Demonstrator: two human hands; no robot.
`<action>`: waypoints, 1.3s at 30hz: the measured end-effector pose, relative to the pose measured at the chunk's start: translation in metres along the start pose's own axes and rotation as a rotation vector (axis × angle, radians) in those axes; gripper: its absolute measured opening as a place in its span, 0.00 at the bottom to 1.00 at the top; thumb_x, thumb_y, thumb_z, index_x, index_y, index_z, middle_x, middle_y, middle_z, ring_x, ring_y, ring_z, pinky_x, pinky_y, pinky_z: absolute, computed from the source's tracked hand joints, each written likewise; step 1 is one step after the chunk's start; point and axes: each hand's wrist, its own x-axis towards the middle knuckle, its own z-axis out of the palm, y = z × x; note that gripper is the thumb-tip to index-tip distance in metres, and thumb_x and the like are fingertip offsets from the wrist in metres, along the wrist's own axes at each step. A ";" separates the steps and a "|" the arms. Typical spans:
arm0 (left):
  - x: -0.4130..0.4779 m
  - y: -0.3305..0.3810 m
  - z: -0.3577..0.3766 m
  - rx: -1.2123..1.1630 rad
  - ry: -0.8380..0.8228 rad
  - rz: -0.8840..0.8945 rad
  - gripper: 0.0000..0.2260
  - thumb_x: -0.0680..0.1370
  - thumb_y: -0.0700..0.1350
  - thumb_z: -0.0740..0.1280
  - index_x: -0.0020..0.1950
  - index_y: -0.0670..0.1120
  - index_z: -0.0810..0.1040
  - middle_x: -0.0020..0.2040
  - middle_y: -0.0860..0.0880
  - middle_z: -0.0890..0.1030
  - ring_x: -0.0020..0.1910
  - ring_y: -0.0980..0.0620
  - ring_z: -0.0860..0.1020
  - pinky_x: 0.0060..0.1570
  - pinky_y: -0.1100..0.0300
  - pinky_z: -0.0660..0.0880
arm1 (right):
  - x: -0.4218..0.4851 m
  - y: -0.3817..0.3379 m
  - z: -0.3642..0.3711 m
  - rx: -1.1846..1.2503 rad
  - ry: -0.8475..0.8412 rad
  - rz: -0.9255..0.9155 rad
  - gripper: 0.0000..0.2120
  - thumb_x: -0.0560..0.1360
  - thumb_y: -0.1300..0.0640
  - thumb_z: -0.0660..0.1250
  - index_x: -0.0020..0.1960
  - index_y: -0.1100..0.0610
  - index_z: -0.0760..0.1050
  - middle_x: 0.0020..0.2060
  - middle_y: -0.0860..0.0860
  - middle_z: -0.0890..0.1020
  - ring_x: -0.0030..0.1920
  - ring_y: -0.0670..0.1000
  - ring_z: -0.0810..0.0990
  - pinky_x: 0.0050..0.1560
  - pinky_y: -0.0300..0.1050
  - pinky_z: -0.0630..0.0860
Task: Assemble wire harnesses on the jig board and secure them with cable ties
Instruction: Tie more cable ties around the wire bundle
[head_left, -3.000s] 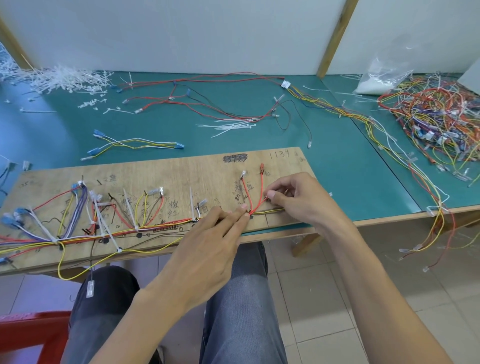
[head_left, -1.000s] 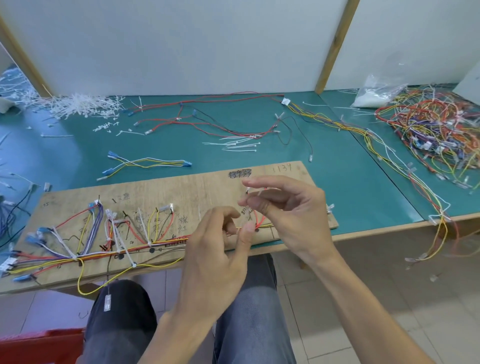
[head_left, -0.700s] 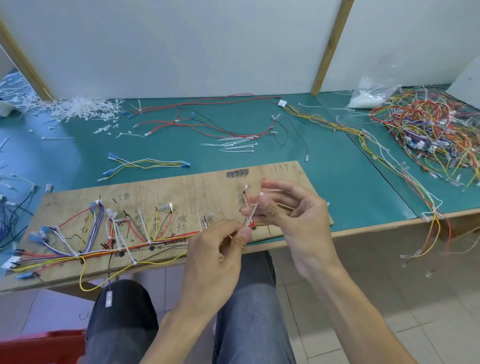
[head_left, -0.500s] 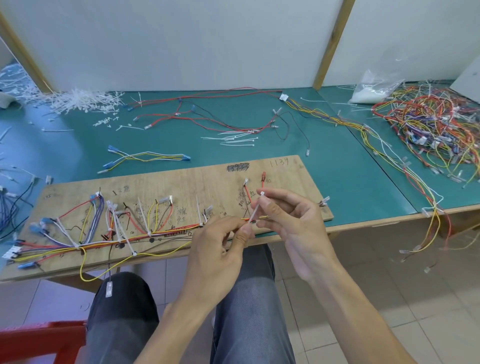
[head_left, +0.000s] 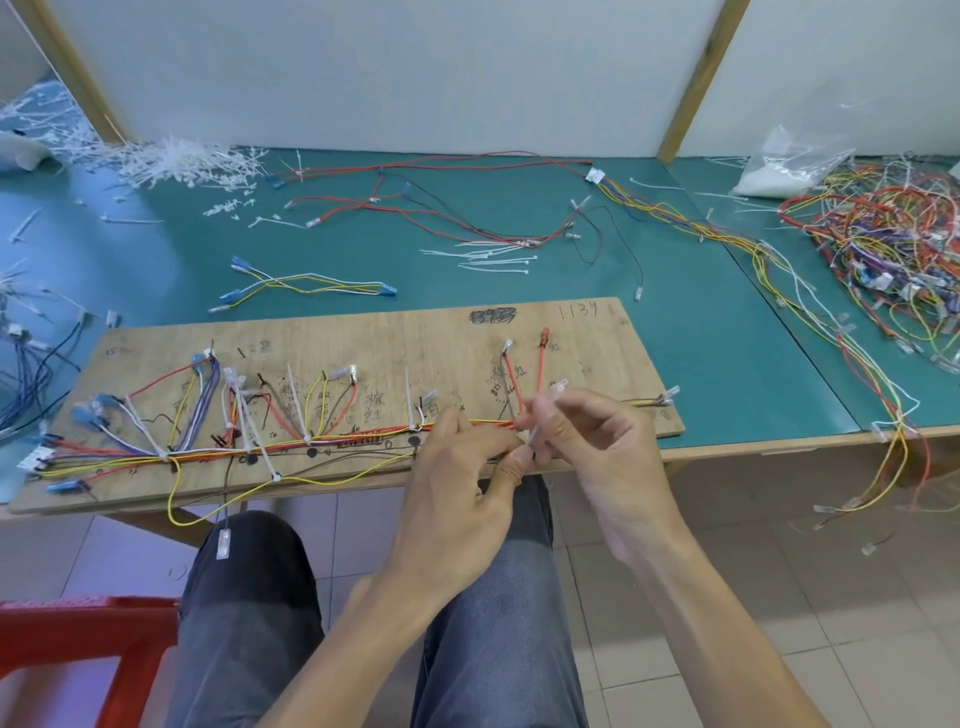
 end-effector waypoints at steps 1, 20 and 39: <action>0.001 -0.001 0.000 0.007 0.005 0.009 0.07 0.83 0.50 0.68 0.46 0.58 0.83 0.41 0.64 0.74 0.47 0.53 0.71 0.54 0.75 0.62 | 0.000 0.002 -0.001 -0.029 -0.031 -0.001 0.06 0.78 0.55 0.75 0.50 0.58 0.87 0.38 0.56 0.86 0.39 0.49 0.82 0.45 0.44 0.81; 0.055 -0.007 0.001 0.852 -0.112 0.173 0.06 0.79 0.50 0.72 0.54 0.51 0.83 0.52 0.53 0.80 0.58 0.47 0.73 0.54 0.51 0.67 | 0.066 0.034 -0.005 -0.612 0.281 -0.373 0.07 0.75 0.55 0.79 0.52 0.55 0.88 0.48 0.50 0.87 0.51 0.49 0.86 0.56 0.54 0.80; 0.035 -0.026 -0.006 0.608 -0.031 0.454 0.05 0.78 0.43 0.69 0.54 0.47 0.80 0.54 0.52 0.79 0.56 0.47 0.75 0.54 0.52 0.70 | 0.066 0.026 -0.013 -0.855 -0.035 -0.363 0.06 0.76 0.55 0.78 0.42 0.54 0.87 0.47 0.44 0.83 0.58 0.53 0.73 0.60 0.41 0.71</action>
